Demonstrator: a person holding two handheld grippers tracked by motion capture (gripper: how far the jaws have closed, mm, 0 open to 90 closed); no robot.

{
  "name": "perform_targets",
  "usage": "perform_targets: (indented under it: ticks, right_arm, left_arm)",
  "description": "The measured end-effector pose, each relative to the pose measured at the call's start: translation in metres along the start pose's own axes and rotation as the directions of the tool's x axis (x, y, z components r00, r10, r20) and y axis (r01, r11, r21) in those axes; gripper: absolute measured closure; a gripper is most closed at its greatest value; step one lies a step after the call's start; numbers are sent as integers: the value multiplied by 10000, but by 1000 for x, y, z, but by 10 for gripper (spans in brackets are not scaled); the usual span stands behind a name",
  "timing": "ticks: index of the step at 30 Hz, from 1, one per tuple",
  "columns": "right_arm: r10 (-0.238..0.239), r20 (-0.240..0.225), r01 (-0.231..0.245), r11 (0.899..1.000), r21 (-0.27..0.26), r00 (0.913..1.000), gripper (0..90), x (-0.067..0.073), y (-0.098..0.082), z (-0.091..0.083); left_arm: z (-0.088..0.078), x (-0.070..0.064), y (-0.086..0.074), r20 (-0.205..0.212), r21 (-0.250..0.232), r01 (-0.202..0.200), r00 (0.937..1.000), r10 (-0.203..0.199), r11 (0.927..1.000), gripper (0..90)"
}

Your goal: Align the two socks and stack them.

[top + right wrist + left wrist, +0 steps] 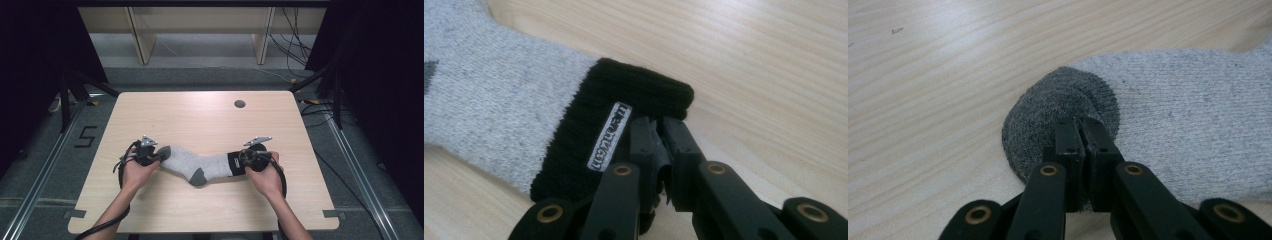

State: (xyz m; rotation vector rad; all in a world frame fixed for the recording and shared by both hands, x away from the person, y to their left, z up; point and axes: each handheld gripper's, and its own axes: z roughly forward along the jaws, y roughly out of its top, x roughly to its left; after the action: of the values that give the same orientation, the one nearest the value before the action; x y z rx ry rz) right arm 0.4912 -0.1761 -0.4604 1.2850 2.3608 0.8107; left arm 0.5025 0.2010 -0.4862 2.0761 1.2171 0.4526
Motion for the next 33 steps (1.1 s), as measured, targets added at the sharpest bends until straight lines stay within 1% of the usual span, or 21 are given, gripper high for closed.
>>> perform_targets:
  ticks: [2, 3, 4, 5, 6, 7, 8, 10, 11, 13, 14, 17, 18, 19, 22, 23, 24, 25, 27, 28, 33]
  right_arm:
    - [78, -53, -78, 10000, 45, 10000, 843, -1, 0, 1]
    - [606, -149, -603, 9981, 138, 9981, 837, 2, -1, 1]
    - [532, -112, -530, 9985, 134, 9985, 824, 2, -1, -1]
    - [697, -61, -696, 9975, 138, 9976, 799, 3, -1, -3]
    - [622, -97, -622, 9980, -63, 9980, 771, 2, -1, -5]
    - [921, -72, -923, 9956, -181, 9957, 718, 3, -1, -10]
    - [845, -119, -849, 9958, -342, 9964, 690, 2, -1, -12]
    - [890, -139, -897, 9943, -569, 9959, 630, 1, -2, -17]
    - [888, -75, -891, 9945, -547, 9960, 606, -1, -2, -19]
    - [930, -42, -931, 9941, -558, 9957, 596, -4, -4, -20]
    - [1001, 2, -1000, 9935, -539, 9950, 595, -6, -5, -21]
    - [1128, 21, -1125, 9921, -563, 9936, 592, -8, -6, -20]
    - [1356, 60, -1351, 9894, -532, 9908, 588, -7, -7, -21]
    - [1277, 104, -1268, 9899, -636, 9918, 583, -9, -7, -21]
    - [1393, 81, -1384, 9878, -717, 9902, 558, -10, -8, -22]
    - [1455, 163, -1439, 9867, -758, 9892, 551, -10, -8, -22]
    - [1238, 154, -1220, 9888, -854, 9922, 543, -12, -8, -22]
    - [1511, -12, -1507, 9854, -793, 9885, 532, -11, -8, -21]
    - [1493, 136, -1479, 9862, -747, 9887, 515, -13, -9, -22]
    - [1525, 121, -1512, 9857, -744, 9882, 507, -14, -9, -22]
    - [1795, -81, -1796, 9800, -854, 9837, 482, -14, -9, -22]
  left_arm:
    - [1, 0, 1, 2, 2, 117, 9999, -117, 9999, 847]
    - [0, 1, 1, 5, -3, 112, 9999, -112, 9999, 830]
    - [-1, 0, 1, 11, -72, 196, 9998, -196, 9998, 805]
    - [-3, 1, 2, 107, -193, 195, 9998, -193, 9996, 753]
    - [-6, 1, 1, 119, -444, 328, 9994, -323, 9985, 700]
    - [-8, 0, 1, 108, -746, 536, 9985, -529, 9958, 619]
    - [-11, 0, 1, 40, -989, 629, 9980, -628, 9931, 581]
    - [-18, 2, -1, -125, -1209, 741, 9970, -761, 9899, 495]
    - [-21, 3, -2, -209, -1351, 931, 9951, -968, 9864, 467]
    - [-28, 7, -3, -264, -1534, 1186, 9919, -1240, 9810, 397]
    - [-30, 10, -5, -244, -1514, 1143, 9926, -1193, 9818, 378]
    - [-32, 14, -8, -140, -1422, 1266, 9914, -1299, 9817, 349]
    - [-32, 16, -11, -68, -1331, 1418, 9896, -1440, 9809, 340]
    - [-32, 17, -12, -1, -1265, 1464, 9890, -1476, 9811, 333]
    - [-33, 21, -17, 42, -1326, 1629, 9865, -1638, 9777, 326]
    - [-33, 21, -19, 103, -1477, 1734, 9847, -1738, 9737, 323]
    - [-35, 22, -21, 146, -1524, 1787, 9838, -1786, 9720, 315]
    - [-36, 23, -22, 132, -1448, 1669, 9859, -1667, 9753, 306]
    - [-37, 23, -25, 203, -1647, 1793, 9837, -1784, 9699, 291]
    - [-39, 25, -26, 213, -1480, 1643, 9864, -1630, 9752, 289]
    - [-41, 24, -27, 217, -1689, 1813, 9834, -1802, 9688, 293]
